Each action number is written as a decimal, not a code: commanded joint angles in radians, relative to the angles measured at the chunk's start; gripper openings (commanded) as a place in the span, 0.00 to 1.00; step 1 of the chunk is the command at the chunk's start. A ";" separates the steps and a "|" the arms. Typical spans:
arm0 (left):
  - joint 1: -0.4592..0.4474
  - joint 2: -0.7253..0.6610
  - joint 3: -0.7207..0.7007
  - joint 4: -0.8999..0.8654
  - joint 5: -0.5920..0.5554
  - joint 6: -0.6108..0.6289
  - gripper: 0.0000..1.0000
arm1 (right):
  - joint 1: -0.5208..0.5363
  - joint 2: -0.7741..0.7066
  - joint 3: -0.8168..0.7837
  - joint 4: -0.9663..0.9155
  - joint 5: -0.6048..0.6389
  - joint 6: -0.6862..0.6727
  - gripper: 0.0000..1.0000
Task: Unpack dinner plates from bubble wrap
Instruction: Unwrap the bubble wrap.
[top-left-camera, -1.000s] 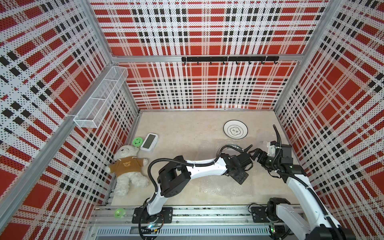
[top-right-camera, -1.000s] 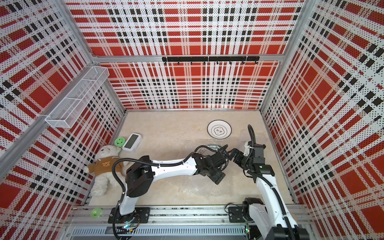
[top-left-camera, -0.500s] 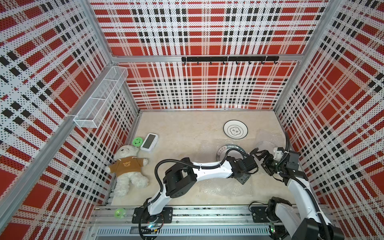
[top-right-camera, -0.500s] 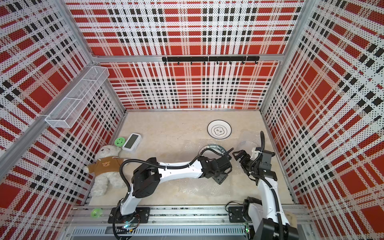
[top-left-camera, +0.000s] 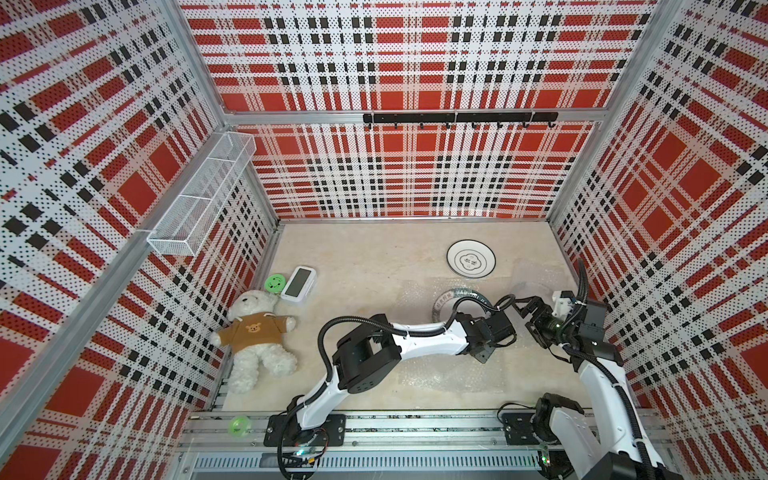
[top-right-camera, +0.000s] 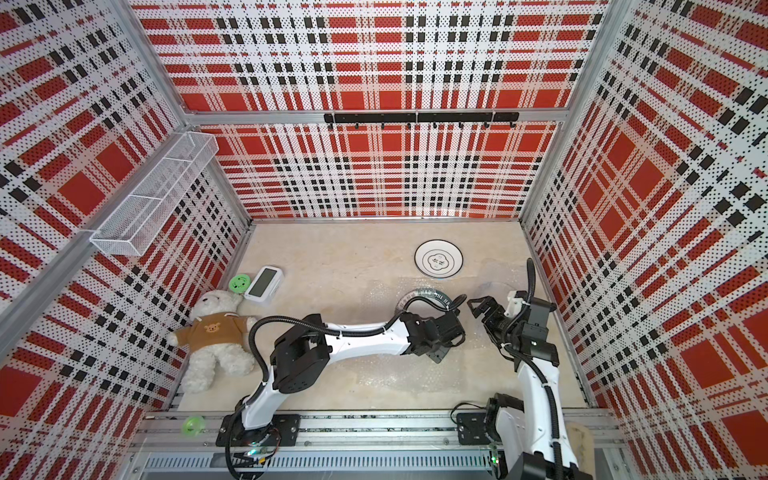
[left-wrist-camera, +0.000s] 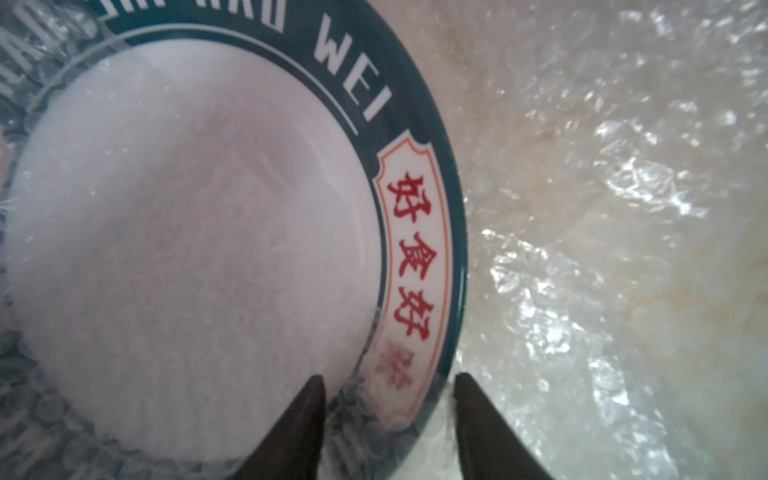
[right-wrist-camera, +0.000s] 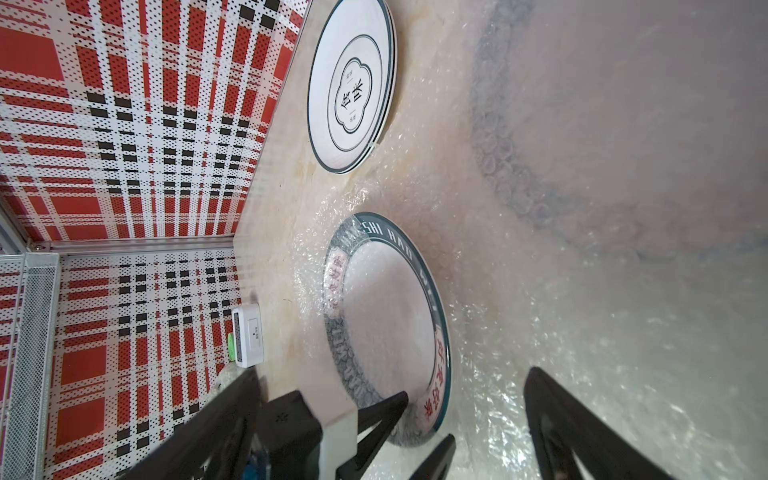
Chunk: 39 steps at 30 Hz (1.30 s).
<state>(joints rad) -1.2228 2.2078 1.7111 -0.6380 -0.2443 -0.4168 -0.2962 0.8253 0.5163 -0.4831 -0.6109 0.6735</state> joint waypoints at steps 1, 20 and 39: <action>0.001 -0.014 0.023 -0.010 -0.037 -0.014 0.43 | -0.004 -0.012 0.032 0.002 -0.012 -0.011 1.00; 0.017 -0.199 -0.076 -0.042 -0.088 -0.079 0.07 | -0.003 0.005 -0.003 0.058 -0.065 -0.030 1.00; 0.302 -0.790 -0.750 0.172 0.008 -0.355 0.00 | 0.228 0.189 -0.009 0.211 -0.023 -0.042 1.00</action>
<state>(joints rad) -0.9680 1.4654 1.0290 -0.5167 -0.2676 -0.6964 -0.0887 0.9844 0.5152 -0.3695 -0.6647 0.6228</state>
